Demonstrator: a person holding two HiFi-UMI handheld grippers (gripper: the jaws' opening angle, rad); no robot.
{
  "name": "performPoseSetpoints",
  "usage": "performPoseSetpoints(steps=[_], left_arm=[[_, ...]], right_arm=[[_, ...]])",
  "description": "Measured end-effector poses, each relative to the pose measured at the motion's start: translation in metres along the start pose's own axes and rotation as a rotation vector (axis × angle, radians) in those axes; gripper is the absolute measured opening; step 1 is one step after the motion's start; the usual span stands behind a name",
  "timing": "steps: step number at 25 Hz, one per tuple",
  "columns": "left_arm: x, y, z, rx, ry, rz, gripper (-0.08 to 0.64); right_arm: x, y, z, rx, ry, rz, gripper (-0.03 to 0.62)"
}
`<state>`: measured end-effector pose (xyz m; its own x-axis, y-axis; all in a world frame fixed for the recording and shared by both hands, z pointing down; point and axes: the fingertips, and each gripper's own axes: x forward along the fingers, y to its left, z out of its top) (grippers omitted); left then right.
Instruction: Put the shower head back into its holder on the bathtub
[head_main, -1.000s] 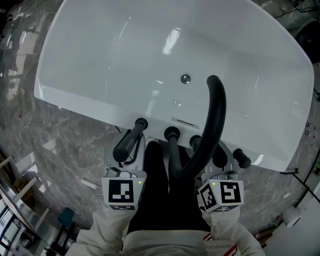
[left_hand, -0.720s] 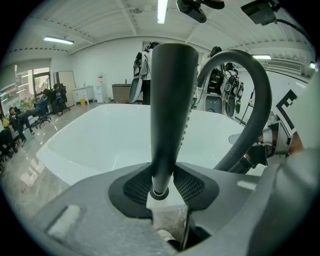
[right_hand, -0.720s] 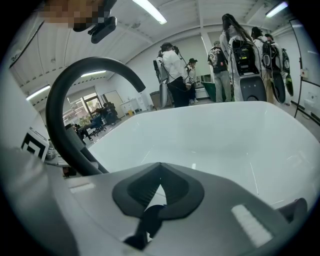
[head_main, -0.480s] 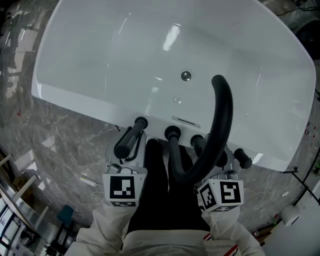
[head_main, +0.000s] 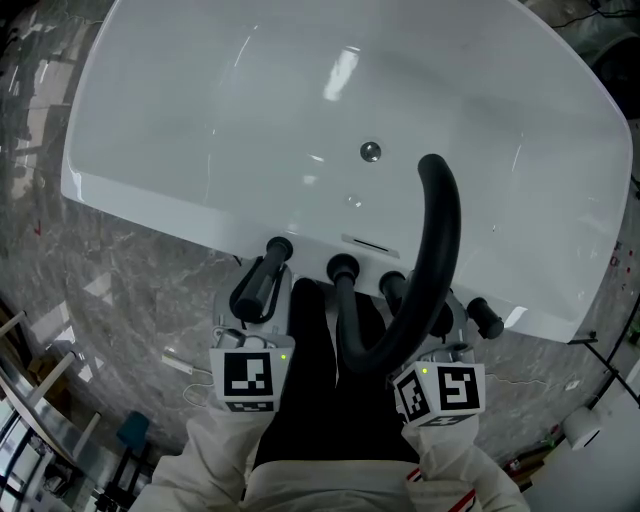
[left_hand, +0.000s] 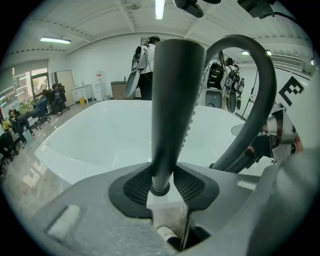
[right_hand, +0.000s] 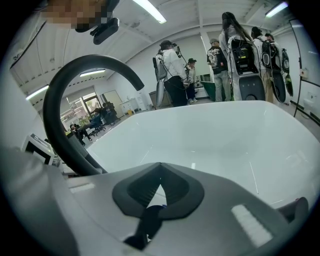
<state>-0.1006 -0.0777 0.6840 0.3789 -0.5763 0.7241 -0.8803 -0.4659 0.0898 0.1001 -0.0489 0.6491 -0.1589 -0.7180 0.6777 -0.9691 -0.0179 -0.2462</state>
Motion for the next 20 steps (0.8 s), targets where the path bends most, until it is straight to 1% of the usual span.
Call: performPoseSetpoints(steps=[11, 20], left_arm=[[0.0039, -0.0012, 0.0002, 0.023, -0.004, 0.014, 0.141], [0.0050, -0.0031, 0.0016, 0.063, -0.006, 0.040, 0.142]], right_arm=[[0.0001, -0.0015, -0.0013, 0.013, -0.009, -0.004, 0.006], [0.0004, 0.0005, -0.0013, -0.025, -0.012, -0.006, 0.006]])
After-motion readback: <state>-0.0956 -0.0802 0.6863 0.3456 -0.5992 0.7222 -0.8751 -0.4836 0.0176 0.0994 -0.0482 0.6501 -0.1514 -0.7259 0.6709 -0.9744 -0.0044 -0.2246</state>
